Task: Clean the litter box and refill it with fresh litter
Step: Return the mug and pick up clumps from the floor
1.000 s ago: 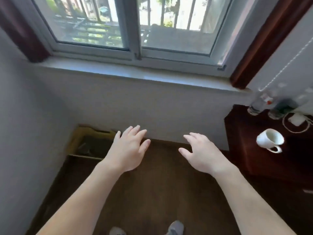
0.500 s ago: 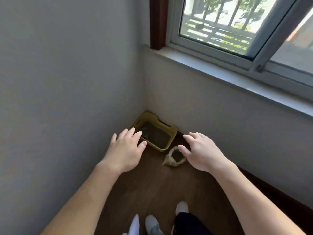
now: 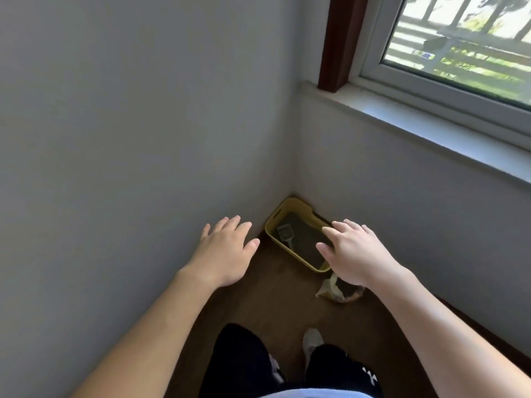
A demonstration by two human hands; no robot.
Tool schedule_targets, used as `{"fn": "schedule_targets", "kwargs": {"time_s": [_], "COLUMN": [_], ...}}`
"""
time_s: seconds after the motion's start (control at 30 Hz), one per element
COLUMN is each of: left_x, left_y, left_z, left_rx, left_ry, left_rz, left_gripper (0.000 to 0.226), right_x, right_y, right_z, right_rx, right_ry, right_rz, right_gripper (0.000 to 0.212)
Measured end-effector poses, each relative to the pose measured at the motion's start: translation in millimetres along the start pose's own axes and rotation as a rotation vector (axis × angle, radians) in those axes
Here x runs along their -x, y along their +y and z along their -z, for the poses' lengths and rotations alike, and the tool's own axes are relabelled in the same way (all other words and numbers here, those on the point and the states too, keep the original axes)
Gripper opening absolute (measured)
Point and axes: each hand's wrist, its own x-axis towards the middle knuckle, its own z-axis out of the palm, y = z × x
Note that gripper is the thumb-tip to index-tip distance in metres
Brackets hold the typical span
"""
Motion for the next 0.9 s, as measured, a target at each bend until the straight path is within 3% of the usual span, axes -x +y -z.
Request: {"fn": "schedule_targets", "kwargs": {"time_s": [0.4,0.57,0.9], "left_x": [-120.2,-153.7,-232.8], "left_y": [-40.3,-44.7,-82.6], "left_z": [-30.8,-66.6,-232.9], "left_rx": [-0.014,-0.094,-0.141], "left_ry": [-0.188,-0.201,-0.147], "left_rz": [-0.331,-0.435,-0.482], "left_gripper": [0.053,0.053,0.052], "right_x": [-41.0,-49.2,-115.5], "right_y": [-46.7,-55.3,-39.3], "right_z": [-71.8,-121.3,-277.4], "right_rx": [-0.205,-0.261,-0.355], "right_ry": [-0.048,-0.070,-0.113], "right_rz": [-0.420,-0.506,-0.528], "right_gripper": [0.054,0.058,0.060]}}
